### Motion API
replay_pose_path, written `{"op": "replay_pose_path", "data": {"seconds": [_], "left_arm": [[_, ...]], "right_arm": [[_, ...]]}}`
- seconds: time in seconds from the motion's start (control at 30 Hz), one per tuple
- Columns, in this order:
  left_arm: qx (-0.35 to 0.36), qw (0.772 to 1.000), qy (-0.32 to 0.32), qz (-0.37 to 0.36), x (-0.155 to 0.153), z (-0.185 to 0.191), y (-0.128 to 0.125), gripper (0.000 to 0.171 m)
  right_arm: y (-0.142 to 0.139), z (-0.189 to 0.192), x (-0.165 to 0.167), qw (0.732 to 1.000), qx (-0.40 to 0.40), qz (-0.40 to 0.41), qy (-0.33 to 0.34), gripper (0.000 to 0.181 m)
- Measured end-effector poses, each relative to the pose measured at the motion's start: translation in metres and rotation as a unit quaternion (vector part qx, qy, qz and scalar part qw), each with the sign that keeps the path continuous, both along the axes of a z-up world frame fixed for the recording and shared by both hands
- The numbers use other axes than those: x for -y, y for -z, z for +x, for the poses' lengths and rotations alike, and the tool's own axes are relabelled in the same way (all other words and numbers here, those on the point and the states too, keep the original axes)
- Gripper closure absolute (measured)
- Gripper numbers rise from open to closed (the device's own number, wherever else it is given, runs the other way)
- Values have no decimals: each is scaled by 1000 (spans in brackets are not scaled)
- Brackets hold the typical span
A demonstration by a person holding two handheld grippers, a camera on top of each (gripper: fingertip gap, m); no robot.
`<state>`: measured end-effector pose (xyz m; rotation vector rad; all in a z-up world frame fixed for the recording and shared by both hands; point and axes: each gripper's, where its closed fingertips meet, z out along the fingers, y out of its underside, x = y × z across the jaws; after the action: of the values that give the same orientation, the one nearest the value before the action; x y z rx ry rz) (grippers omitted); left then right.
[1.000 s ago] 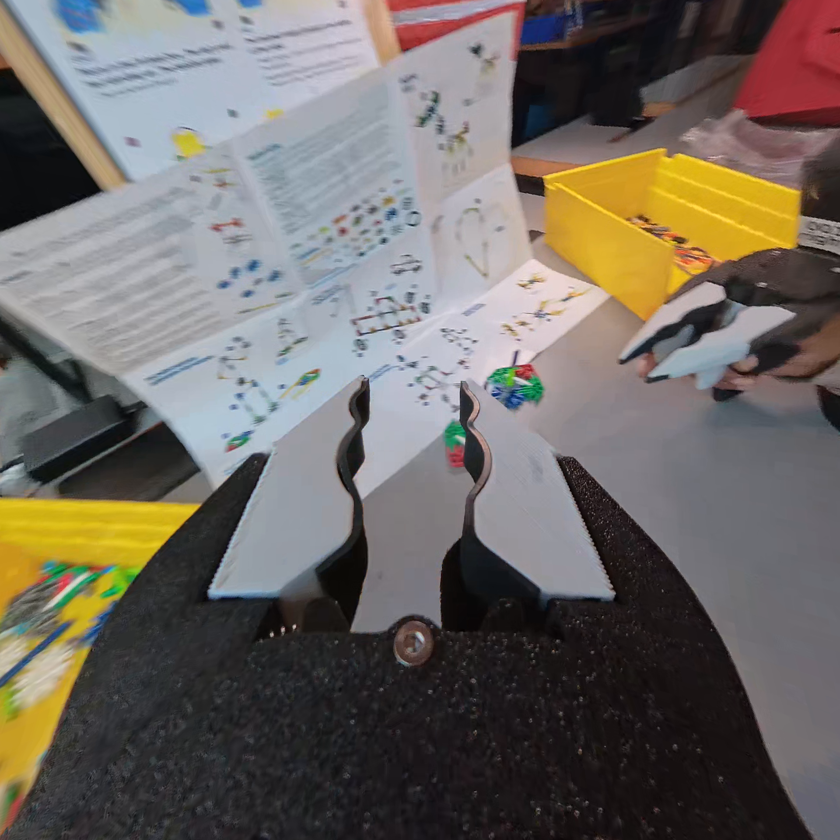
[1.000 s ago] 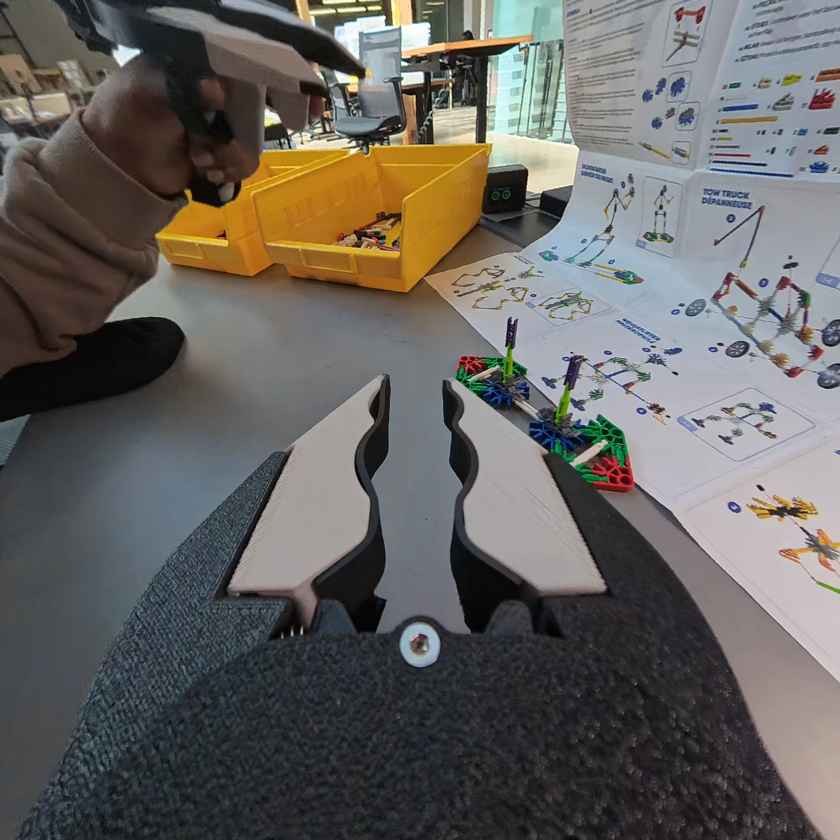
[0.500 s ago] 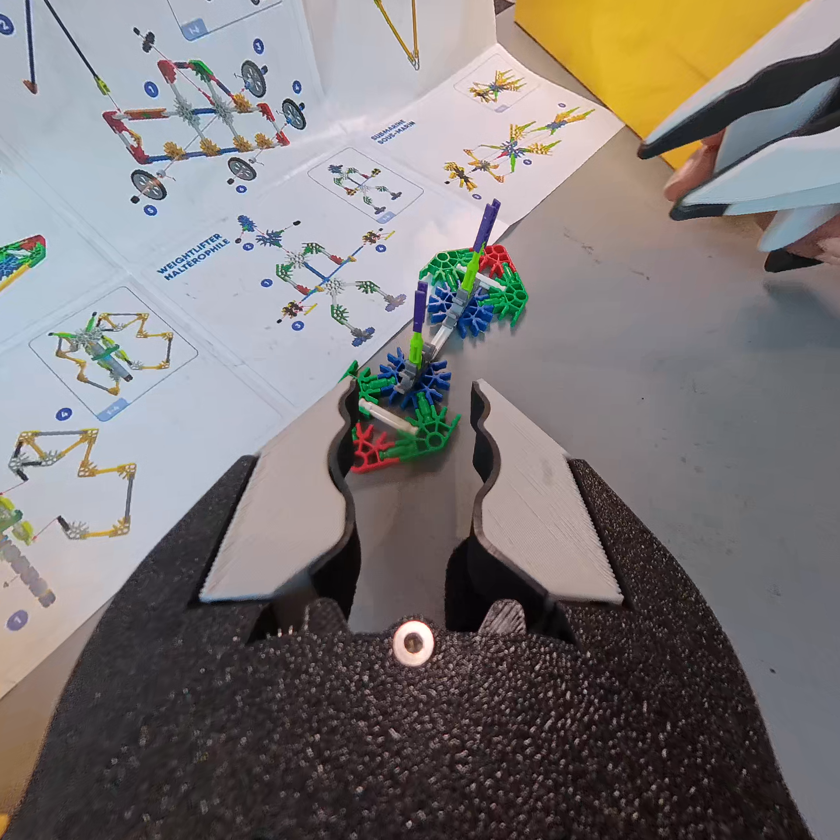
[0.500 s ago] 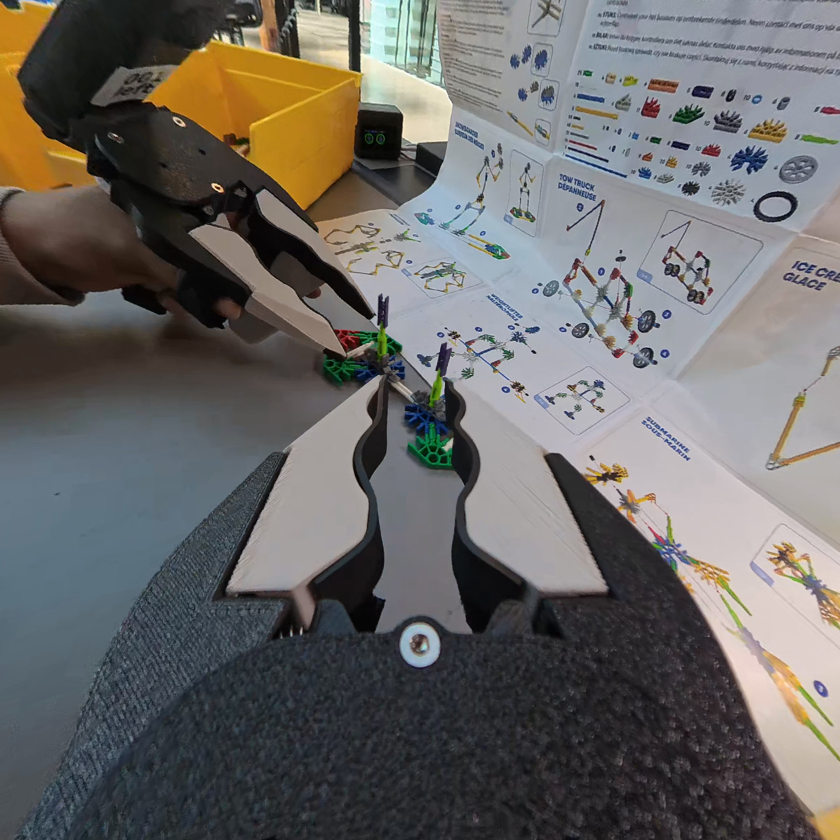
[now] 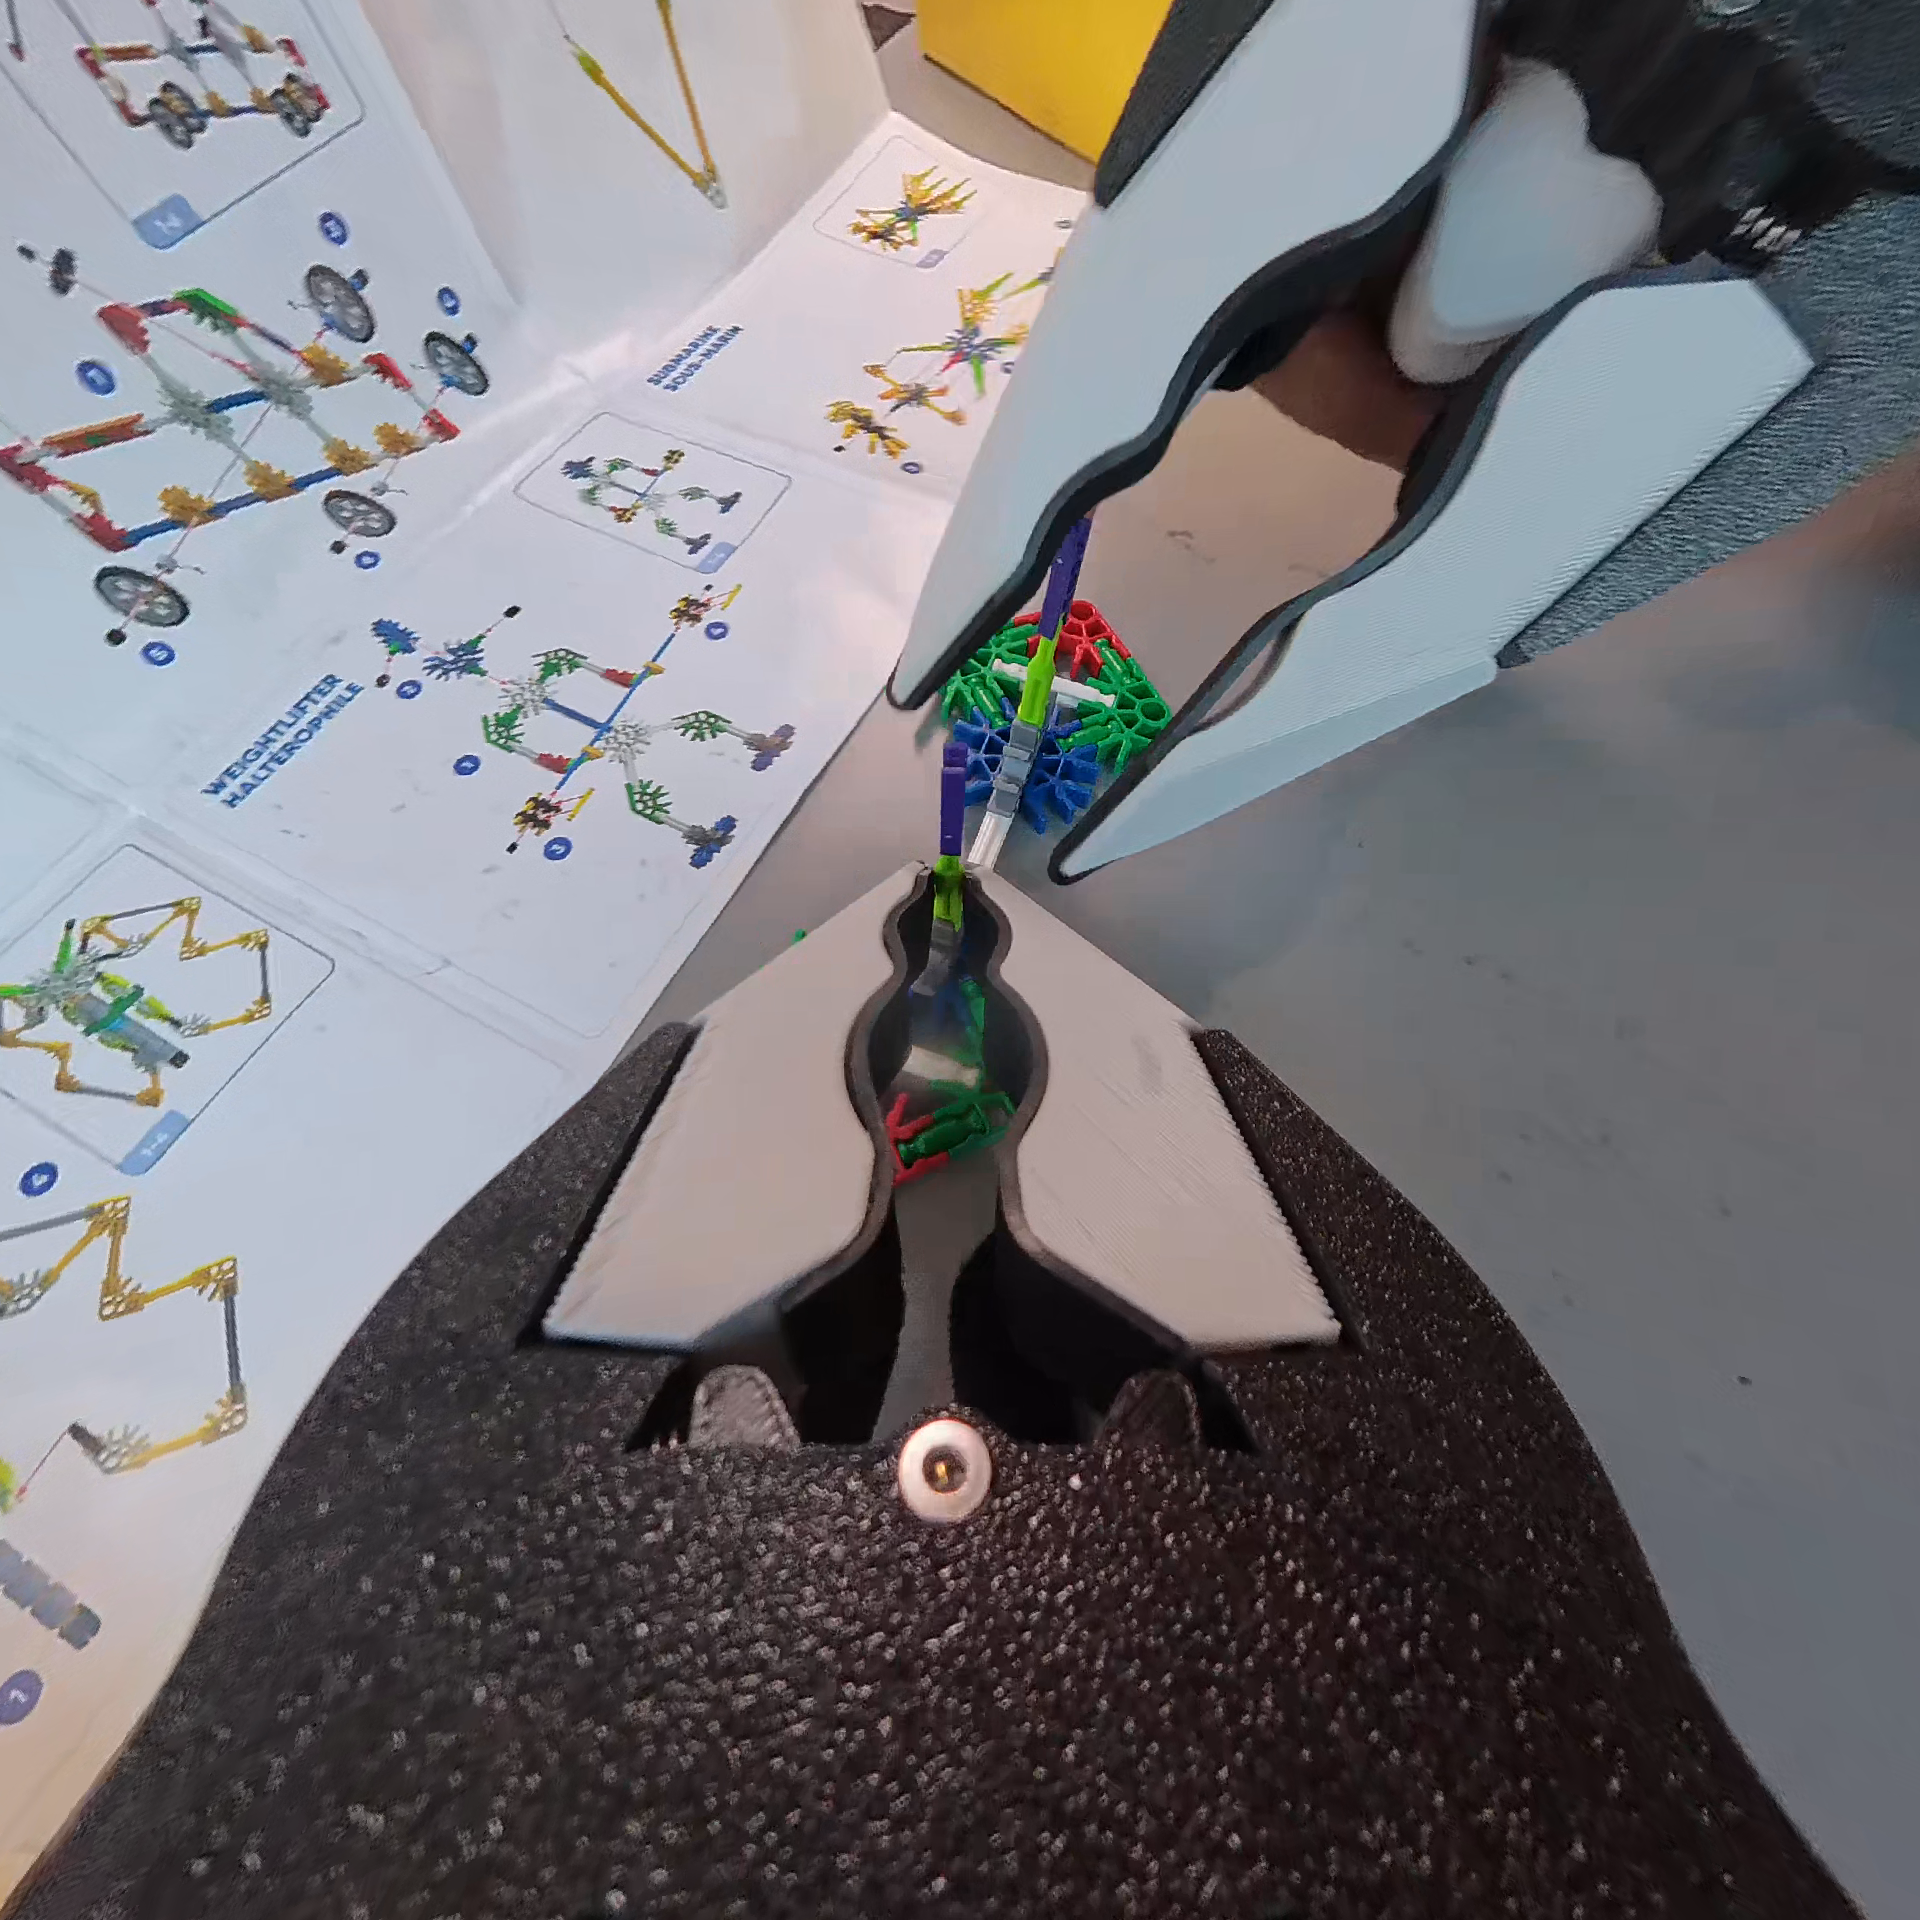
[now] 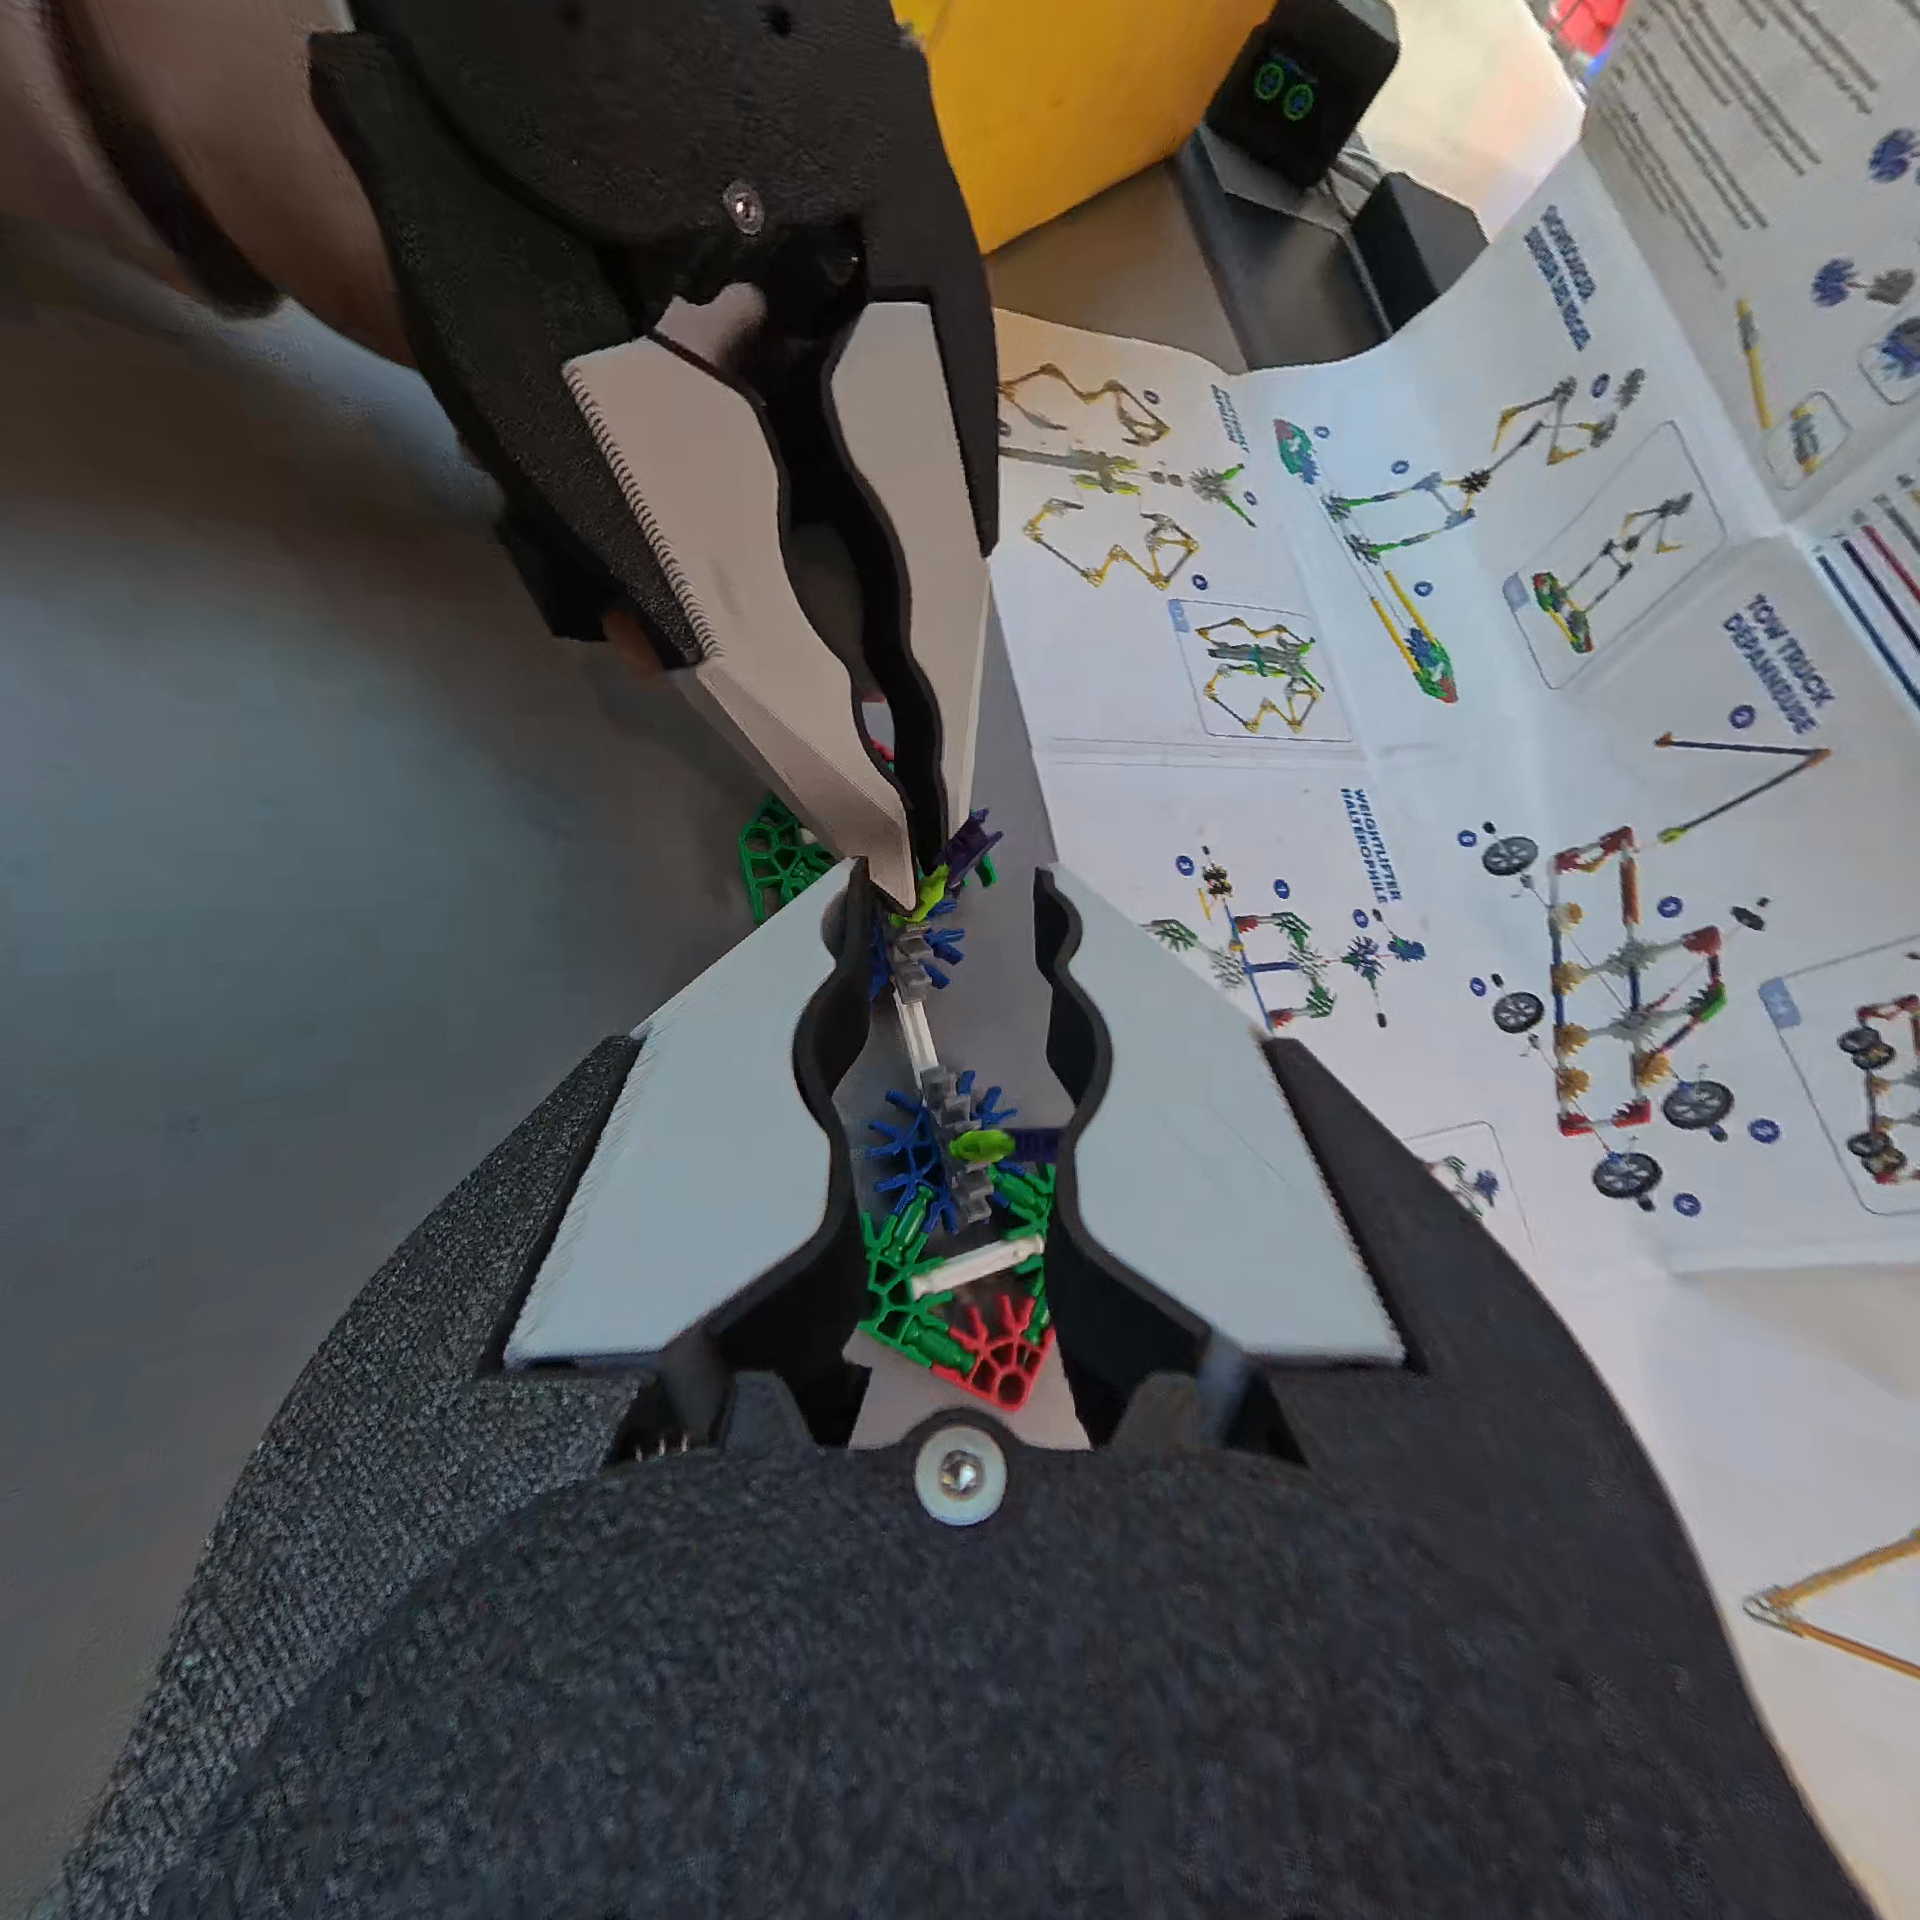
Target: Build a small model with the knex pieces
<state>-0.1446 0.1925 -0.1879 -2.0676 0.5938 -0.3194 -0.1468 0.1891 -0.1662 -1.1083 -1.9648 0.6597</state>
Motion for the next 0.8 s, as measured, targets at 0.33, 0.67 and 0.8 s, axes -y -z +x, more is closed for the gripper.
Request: {"op": "replay_pose_path", "data": {"seconds": [0.33, 0.67, 0.8], "left_arm": [[21, 991, 133, -27, 44, 35, 4, 168], [10, 985, 169, 6, 51, 49, -4, 168], [-59, 976, 195, 76, 55, 55, -12, 168]], "right_arm": [[-1, 23, 47, 984, 5, -140, -105, 179], [-12, 30, 56, 932, 32, -350, -86, 179], [-22, 40, 62, 878, 42, -469, -92, 178]]}}
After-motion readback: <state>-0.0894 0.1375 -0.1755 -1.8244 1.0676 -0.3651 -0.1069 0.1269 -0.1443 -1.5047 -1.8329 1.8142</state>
